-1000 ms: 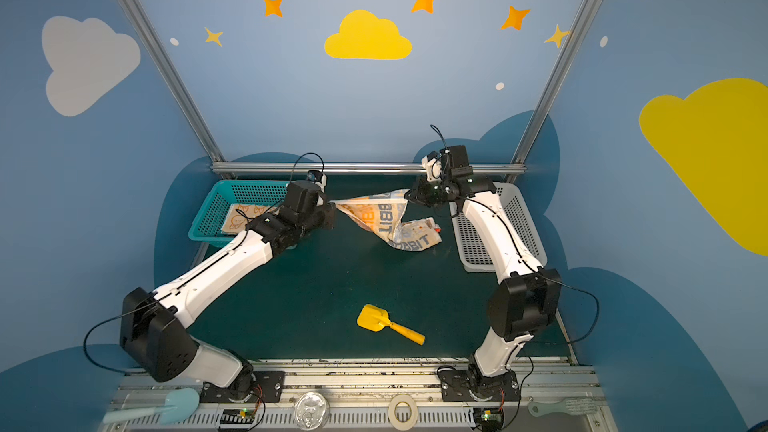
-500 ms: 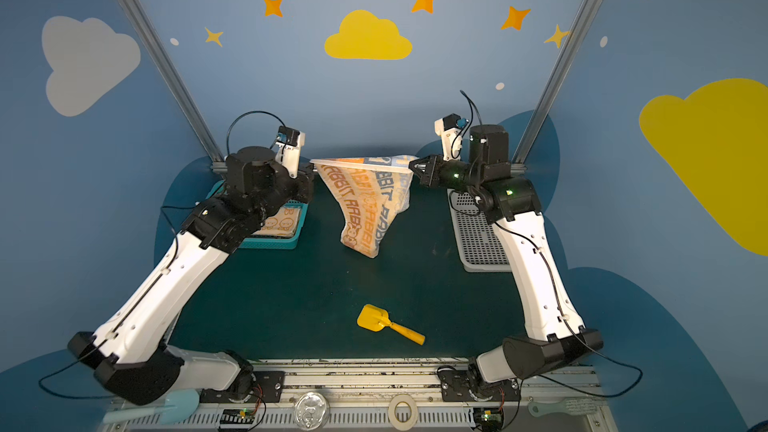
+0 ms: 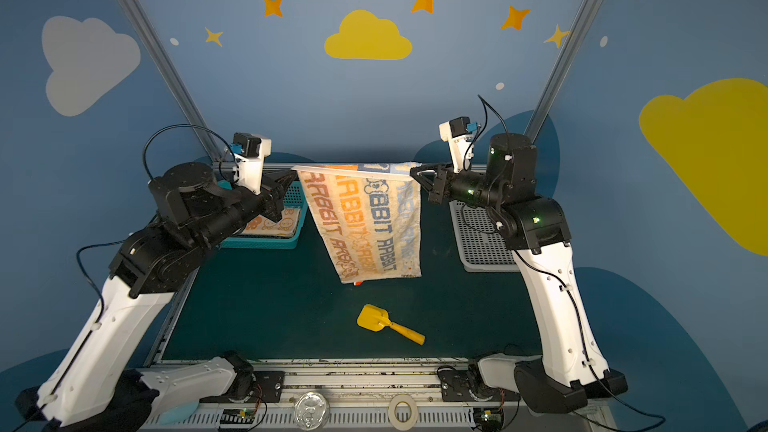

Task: Fold and stack the towels

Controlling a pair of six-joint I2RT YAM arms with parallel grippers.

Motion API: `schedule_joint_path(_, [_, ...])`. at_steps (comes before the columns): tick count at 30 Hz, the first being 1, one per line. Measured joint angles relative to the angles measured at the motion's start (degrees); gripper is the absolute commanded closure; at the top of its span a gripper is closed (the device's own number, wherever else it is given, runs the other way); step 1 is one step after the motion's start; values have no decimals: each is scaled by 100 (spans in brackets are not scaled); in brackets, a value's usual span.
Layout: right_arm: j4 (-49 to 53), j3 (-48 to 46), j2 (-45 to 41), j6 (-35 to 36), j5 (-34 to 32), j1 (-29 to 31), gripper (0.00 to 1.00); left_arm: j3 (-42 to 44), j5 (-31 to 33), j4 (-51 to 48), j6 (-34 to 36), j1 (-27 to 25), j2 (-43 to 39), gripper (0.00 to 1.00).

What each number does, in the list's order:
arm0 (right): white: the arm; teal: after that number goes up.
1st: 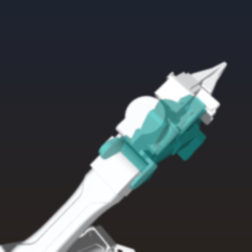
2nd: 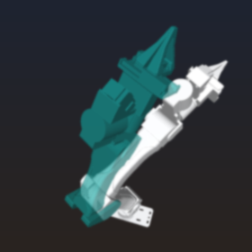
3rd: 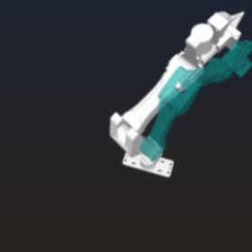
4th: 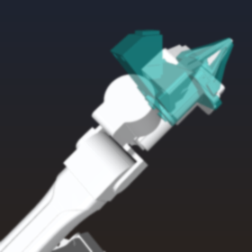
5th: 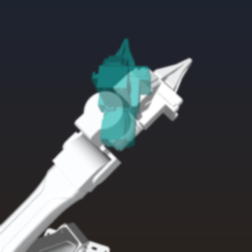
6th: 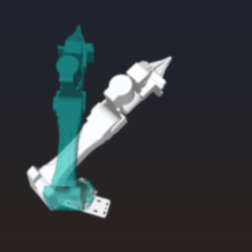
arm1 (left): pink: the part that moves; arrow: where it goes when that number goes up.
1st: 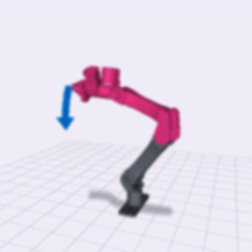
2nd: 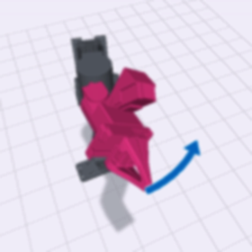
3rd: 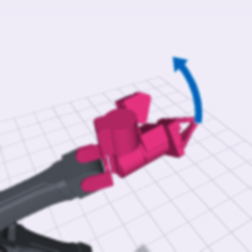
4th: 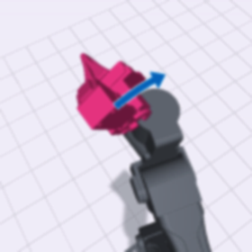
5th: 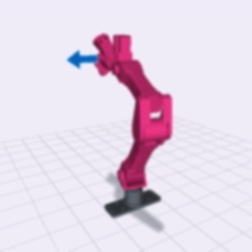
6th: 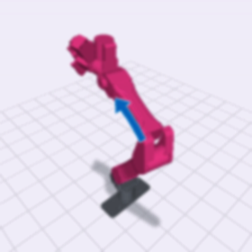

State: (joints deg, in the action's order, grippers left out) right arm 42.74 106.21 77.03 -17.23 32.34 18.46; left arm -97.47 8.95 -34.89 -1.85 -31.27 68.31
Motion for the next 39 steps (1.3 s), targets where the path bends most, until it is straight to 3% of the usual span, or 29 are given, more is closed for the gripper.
schedule_joint_path(5, [74, 262, 988, -87, -212, -83, 100, -146, 79, 122, 46, 433, 896, 96])
schedule_joint_path(12, [63, 857, 2667, -190, -199, -245, 100, -776, -337, 337, -107, 1165, 2706, 96])
schedule_joint_path(22, [57, 2017, 4470, -258, 177, -723, 100, -2994, -621, 232, -74, 1298, 5062, 96])
schedule_joint_path(25, [81, 2098, 4704, -256, 323, -813, 100, -3224, -645, 55, -118, 1300, 5381, 96])
schedule_joint_path(28, [94, 2024, 4852, -262, 409, -861, 100, -2911, -688, -4, -166, 1300, 5418, 96])
schedule_joint_path(36, [-273, 205, 4861, -382, 691, -804, 100, -66, -765, 754, -452, 1283, 4907, 96])
schedule_joint_path(39, [-280, -315, 4861, -428, 754, -737, 100, 461, -802, 918, -529, 1272, 4813, 96])
